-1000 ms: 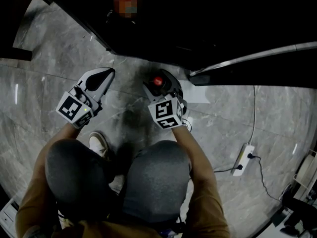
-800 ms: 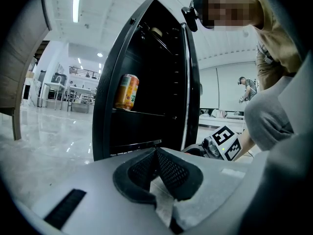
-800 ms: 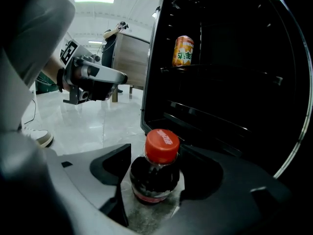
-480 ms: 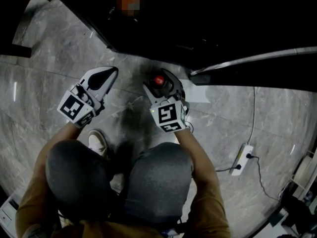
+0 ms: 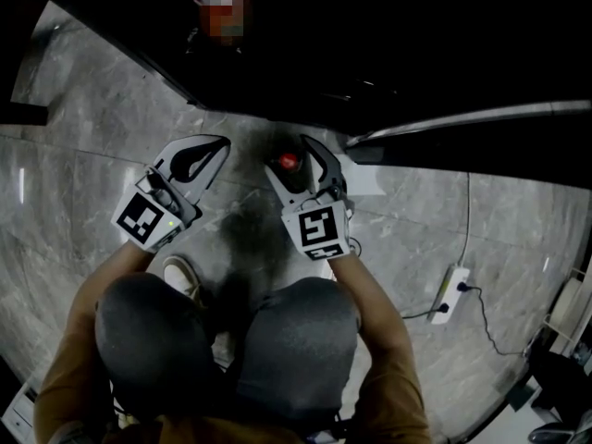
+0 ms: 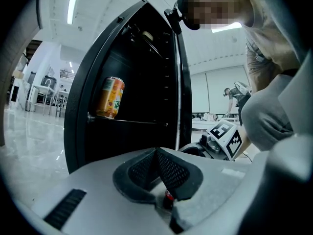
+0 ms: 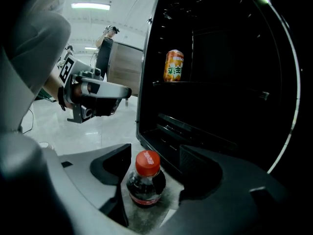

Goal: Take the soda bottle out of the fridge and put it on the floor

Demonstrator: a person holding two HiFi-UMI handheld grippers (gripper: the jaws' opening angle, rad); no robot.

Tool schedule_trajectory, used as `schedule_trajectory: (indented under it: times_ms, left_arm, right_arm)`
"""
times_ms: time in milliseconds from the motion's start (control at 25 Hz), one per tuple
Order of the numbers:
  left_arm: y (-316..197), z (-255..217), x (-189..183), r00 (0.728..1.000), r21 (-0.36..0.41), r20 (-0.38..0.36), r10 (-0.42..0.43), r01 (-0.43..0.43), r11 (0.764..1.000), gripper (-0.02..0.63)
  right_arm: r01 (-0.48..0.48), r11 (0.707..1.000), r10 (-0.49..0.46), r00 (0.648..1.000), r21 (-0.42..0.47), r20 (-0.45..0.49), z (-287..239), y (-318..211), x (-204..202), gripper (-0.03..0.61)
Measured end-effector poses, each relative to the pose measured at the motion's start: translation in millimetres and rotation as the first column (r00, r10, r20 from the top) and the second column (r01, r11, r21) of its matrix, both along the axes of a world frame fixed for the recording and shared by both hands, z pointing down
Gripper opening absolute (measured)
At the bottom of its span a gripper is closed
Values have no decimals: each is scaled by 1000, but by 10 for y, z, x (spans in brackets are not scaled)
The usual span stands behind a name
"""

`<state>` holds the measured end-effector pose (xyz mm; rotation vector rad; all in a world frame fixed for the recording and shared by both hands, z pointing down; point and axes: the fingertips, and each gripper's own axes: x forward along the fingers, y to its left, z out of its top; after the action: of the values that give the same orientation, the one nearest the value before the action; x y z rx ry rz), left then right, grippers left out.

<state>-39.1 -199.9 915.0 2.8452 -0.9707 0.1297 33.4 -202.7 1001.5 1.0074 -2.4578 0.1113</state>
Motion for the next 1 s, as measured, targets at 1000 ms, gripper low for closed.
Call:
schedule_trajectory:
  times_ms: [1000]
  left_arm:
    - [252, -1011, -50, 999, -141, -36, -27, 22, 990, 2]
  right_arm:
    - [-163, 962, 191, 975, -221, 111, -1189, -47, 141, 183]
